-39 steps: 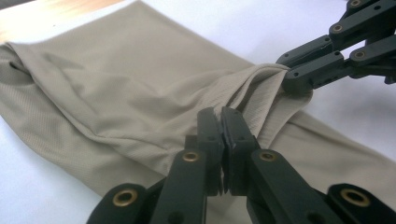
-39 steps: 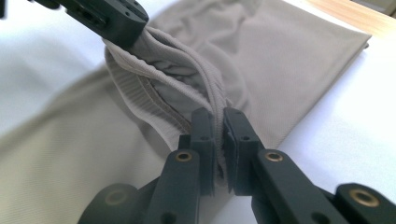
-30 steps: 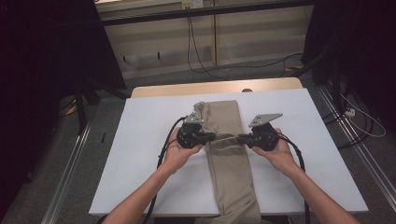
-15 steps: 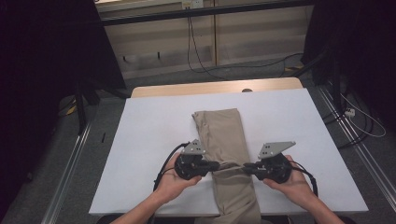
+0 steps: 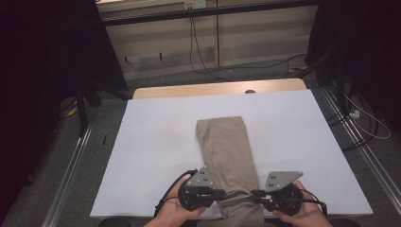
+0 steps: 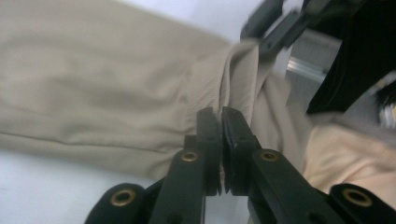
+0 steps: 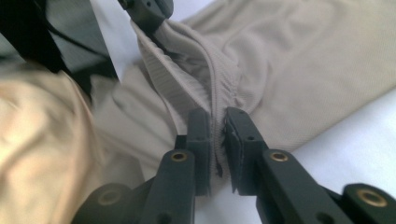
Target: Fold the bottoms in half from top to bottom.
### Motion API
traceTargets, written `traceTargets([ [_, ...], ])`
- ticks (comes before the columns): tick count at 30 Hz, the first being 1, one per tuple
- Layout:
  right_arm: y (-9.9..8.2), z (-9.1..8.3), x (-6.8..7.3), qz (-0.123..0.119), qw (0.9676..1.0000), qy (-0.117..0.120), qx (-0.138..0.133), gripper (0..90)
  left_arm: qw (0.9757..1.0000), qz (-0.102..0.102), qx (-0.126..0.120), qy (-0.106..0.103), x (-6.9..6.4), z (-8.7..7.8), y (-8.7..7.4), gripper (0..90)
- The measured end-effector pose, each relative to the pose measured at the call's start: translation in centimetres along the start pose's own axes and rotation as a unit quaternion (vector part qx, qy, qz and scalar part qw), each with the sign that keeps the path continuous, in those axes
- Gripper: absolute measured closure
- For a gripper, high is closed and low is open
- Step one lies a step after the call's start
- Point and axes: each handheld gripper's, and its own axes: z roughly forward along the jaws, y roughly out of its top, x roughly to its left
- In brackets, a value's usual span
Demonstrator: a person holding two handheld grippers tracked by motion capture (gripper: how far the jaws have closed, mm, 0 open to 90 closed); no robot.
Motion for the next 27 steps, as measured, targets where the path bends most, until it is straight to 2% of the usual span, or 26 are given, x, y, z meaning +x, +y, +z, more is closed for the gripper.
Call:
traceTargets([
  [1, -0.1, 0.2, 0.2, -0.001, 1.0000, -0.005, 0.007, 78.3, 0.9999, 0.002, 0.010, -0.004, -0.1, 0.4, -0.3, 85.7],
  [3, -0.5, 0.9, 0.4, -0.002, 0.9996, -0.013, 0.024, 74.2, 0.9999, 0.003, 0.010, -0.013, -0.3, 0.7, -0.5, 82.8],
  [5, -0.6, 1.2, 0.5, -0.005, 0.9996, -0.013, 0.024, 73.1, 0.9999, 0.006, 0.009, -0.008, -0.6, 0.7, -0.6, 82.5],
  [9, -0.8, 1.1, 0.3, 0.020, 0.9996, 0.015, 0.016, 61.6, 0.9997, 0.012, 0.015, -0.017, -0.8, 0.7, -0.9, 81.4],
  [12, -0.7, 0.9, 0.3, 0.026, 0.9991, 0.032, 0.008, 54.3, 0.9995, 0.000, 0.014, -0.028, -0.5, 0.4, -0.9, 79.0],
  [15, -0.6, 0.6, -0.1, 0.040, 0.9984, 0.040, -0.008, 47.0, 0.9995, -0.007, 0.009, -0.030, -0.1, -0.1, -0.7, 71.1],
  [17, -0.5, 0.3, -0.5, 0.050, 0.9977, 0.038, -0.026, 42.6, 0.9998, -0.015, 0.002, -0.012, 0.5, -0.4, -0.6, 56.8],
  [18, -0.4, 0.1, -0.7, 0.056, 0.9971, 0.038, -0.036, 40.7, 0.9996, -0.024, -0.005, -0.011, 0.9, -0.5, -0.5, 54.6],
  [19, -0.3, -0.1, -1.0, 0.062, 0.9963, 0.036, -0.047, 38.7, 0.9996, -0.025, -0.009, -0.007, 1.2, -0.7, -0.4, 51.5],
  [21, -0.1, -0.3, -1.3, 0.072, 0.9949, 0.035, -0.062, 35.4, 0.9992, -0.032, -0.018, 0.018, 1.8, -1.0, -0.2, 39.2],
  [24, 0.1, -0.3, -2.0, 0.081, 0.9941, 0.021, -0.069, 32.0, 0.9976, -0.036, -0.032, 0.050, 3.1, -1.3, 0.0, 29.2],
  [27, 0.4, 0.0, -2.9, 0.086, 0.9941, 0.003, -0.066, 31.7, 0.9945, -0.046, -0.046, 0.082, 4.5, -1.6, 0.2, 21.9],
])
